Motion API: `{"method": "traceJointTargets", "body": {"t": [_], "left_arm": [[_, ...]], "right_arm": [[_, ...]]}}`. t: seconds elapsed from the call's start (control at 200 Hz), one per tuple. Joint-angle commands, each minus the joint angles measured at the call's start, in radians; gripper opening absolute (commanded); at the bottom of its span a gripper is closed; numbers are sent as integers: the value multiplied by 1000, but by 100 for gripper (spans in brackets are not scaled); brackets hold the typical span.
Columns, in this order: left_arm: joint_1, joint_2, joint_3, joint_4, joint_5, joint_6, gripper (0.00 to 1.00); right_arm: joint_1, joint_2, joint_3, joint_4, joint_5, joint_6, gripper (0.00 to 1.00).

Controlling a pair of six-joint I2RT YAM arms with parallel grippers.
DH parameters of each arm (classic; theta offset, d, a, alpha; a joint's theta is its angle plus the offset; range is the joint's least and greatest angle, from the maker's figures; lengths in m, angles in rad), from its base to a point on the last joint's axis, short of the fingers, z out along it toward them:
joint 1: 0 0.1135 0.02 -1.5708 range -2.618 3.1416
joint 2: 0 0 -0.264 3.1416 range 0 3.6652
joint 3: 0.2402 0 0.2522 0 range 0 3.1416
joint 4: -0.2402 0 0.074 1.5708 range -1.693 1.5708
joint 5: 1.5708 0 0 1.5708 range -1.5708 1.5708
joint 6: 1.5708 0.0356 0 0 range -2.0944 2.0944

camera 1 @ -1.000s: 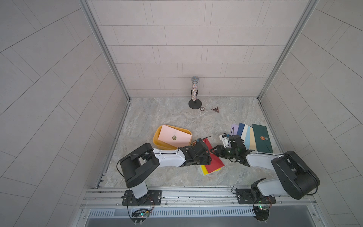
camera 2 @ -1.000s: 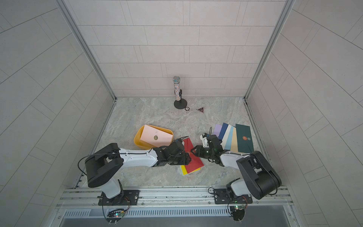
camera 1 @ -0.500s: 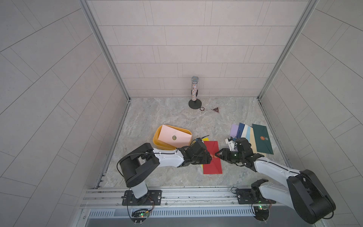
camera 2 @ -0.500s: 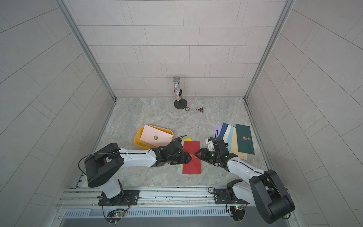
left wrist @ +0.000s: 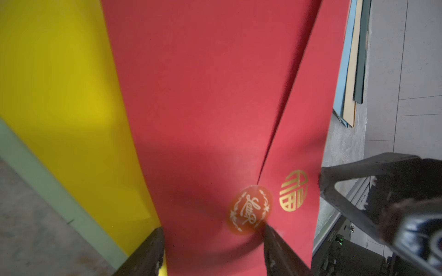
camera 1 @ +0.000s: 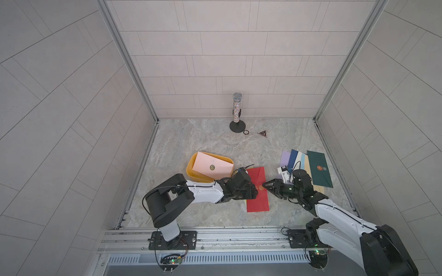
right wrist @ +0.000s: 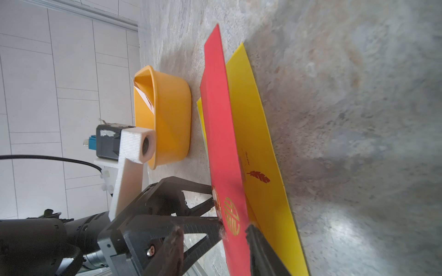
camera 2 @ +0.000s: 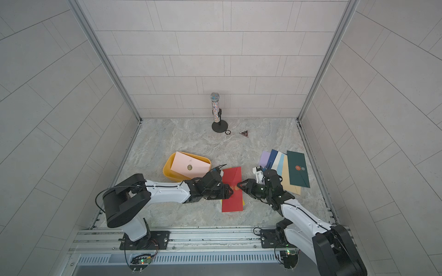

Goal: Put the sealed envelopes into the storage box
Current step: Pick up the envelope from the center of the board.

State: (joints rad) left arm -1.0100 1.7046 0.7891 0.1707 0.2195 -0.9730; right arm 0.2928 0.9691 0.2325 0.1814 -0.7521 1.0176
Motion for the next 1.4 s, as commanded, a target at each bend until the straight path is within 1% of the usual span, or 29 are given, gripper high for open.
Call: {"method": "traceJointTargets", "body": {"t": [0.0, 0.165, 0.35, 0.52, 0.565, 0.7, 0.75, 0.8, 0.921, 0.941, 1.031, 1.151, 1.226, 1.301, 1.326, 1.396], "left_arm": [[-1, 13, -11, 56, 24, -2, 69], [-1, 18, -17, 67, 32, -4, 68], [-1, 21, -21, 73, 34, -5, 68], [-1, 21, -21, 76, 35, -5, 68], [-1, 22, -22, 76, 35, -4, 68], [-1, 23, -22, 82, 37, -5, 67], [0, 23, -23, 82, 37, -4, 68], [-1, 20, -26, 82, 38, -4, 67], [0, -15, -31, 70, 44, 2, 67], [0, -25, -29, 57, 44, 8, 67], [-1, -90, -1, -53, 33, 51, 68], [-2, -220, 56, -292, -9, 151, 69], [-1, -312, 107, -511, -109, 218, 69], [1, -392, 153, -720, -256, 243, 69], [5, -421, 160, -771, -301, 273, 69], [21, -499, 168, -869, -385, 296, 70]], "right_arm": [[6, -8, -12, 67, -60, 63, 46], [1, -7, -24, 135, -95, 115, 42], [-4, -17, -43, 206, -106, 182, 39], [-4, 1, -47, 203, -107, 180, 39], [-5, 8, -48, 198, -107, 175, 37], [-4, 16, -21, 77, -95, 83, 29], [-4, 12, -5, 8, -71, 34, 25], [-4, 5, 14, -54, -49, -18, 19], [-4, -17, 77, -206, 24, -161, 0], [-4, -19, 87, -226, 33, -187, 0], [-4, -26, 167, -354, 81, -292, 0], [6, -33, 284, -494, 132, -407, 0], [30, -27, 379, -562, 160, -486, 0], [55, -6, 485, -598, 193, -536, 0], [66, 6, 514, -601, 195, -554, 0], [104, 58, 617, -627, 224, -607, 0]]}}
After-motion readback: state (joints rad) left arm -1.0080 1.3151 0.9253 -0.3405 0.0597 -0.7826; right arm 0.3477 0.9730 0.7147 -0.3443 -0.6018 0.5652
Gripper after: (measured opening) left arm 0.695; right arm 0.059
